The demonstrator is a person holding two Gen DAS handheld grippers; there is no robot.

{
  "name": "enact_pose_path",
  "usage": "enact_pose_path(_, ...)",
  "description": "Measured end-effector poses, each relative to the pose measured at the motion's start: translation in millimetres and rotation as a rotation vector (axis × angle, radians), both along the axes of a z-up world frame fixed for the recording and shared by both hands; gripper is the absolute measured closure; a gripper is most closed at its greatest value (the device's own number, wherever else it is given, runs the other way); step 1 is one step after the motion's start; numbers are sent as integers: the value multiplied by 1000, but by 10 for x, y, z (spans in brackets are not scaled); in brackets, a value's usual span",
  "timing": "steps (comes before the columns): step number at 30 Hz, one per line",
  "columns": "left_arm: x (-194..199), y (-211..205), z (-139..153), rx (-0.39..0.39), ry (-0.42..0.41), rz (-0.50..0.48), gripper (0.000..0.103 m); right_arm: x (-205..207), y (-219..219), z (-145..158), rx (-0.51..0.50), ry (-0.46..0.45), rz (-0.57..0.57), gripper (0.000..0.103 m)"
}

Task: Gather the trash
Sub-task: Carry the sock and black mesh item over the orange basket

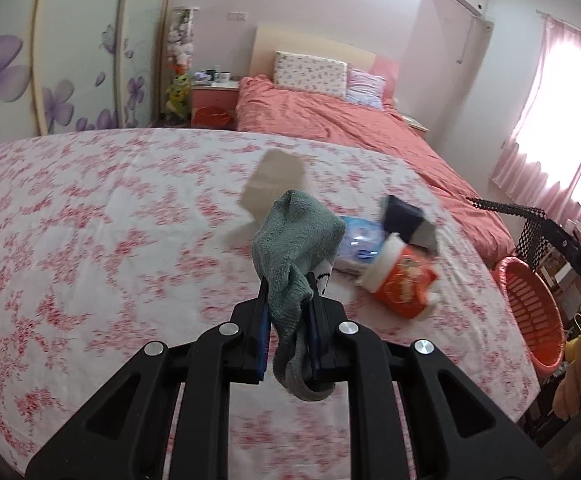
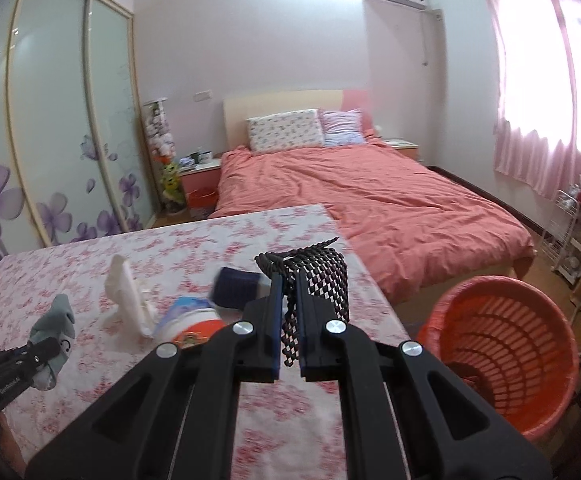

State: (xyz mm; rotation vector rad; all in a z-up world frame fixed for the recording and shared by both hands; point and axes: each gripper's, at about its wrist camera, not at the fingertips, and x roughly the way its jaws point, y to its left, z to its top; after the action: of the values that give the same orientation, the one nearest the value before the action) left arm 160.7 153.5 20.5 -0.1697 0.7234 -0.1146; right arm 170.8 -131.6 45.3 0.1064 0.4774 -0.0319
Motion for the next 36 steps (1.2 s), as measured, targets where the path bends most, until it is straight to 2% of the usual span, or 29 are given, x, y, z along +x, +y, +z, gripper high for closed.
enact_pose_path(9,7,-629,137,-29,-31,-119,88,-231,-563,-14,33,-25,-131,96)
enact_pose_path(20,-7,-1733,237,-55,-50,-340,88,-466,-1290,-135,69,-26,-269,96)
enact_pose_path(27,13,-2354,214,-66,-52,-463,88,-584,-1722,-235,92,-25,-337,96)
enact_pose_path(36,67,-3020,69,-66,-16,-568,88,-714,-2201,-381,140,-17,-393,96)
